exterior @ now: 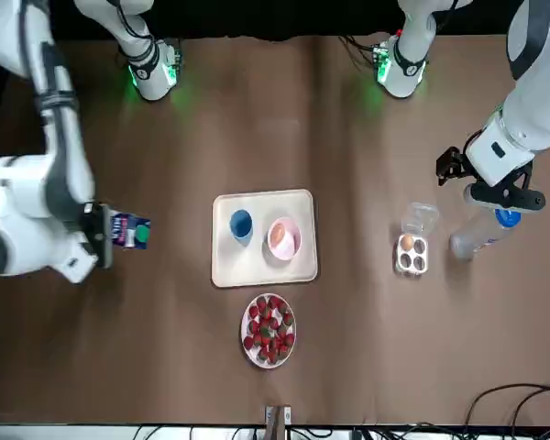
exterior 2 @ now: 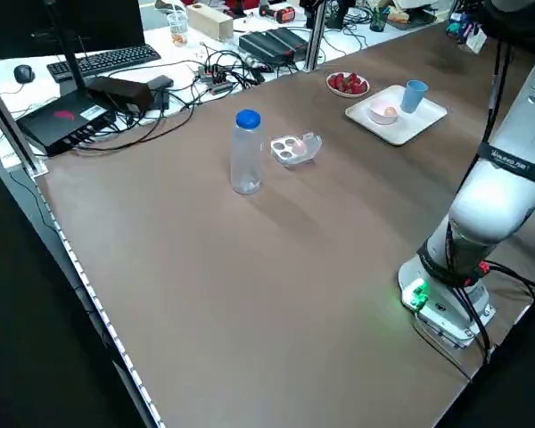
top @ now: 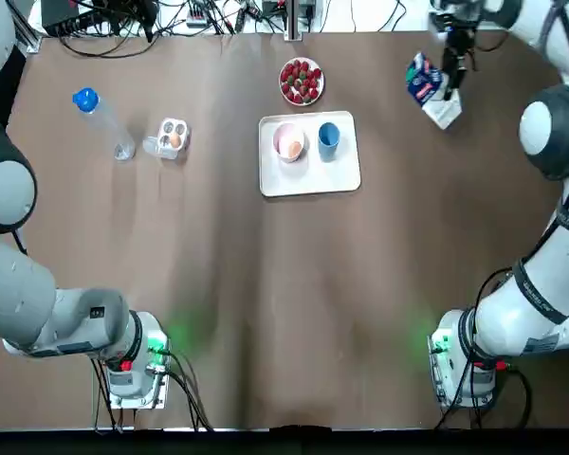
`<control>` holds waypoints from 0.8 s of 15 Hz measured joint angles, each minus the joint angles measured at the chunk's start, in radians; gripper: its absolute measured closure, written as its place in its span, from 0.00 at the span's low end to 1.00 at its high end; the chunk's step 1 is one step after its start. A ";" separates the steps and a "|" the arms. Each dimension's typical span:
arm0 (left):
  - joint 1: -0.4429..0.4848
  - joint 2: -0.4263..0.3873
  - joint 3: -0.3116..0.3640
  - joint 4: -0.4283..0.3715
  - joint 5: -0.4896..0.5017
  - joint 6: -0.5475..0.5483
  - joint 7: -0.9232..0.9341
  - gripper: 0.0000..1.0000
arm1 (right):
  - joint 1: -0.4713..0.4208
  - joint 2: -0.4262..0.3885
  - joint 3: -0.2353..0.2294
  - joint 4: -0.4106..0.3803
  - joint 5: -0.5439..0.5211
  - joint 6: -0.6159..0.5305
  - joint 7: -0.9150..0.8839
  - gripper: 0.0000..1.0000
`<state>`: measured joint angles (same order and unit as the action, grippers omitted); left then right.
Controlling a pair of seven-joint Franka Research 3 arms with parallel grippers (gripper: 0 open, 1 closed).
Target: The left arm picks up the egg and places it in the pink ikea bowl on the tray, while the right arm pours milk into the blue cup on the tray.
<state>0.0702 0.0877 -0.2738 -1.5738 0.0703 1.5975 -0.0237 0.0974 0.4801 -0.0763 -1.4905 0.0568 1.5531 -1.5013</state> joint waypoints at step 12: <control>0.021 0.000 0.006 0.000 0.000 -0.044 0.000 0.00 | -0.443 0.177 0.002 -0.015 0.507 0.046 -0.619 0.56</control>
<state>0.0908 0.0876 -0.2678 -1.5738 0.0701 1.5539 -0.0233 -0.3460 0.6572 -0.0743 -1.5059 0.5643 1.5988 -2.1203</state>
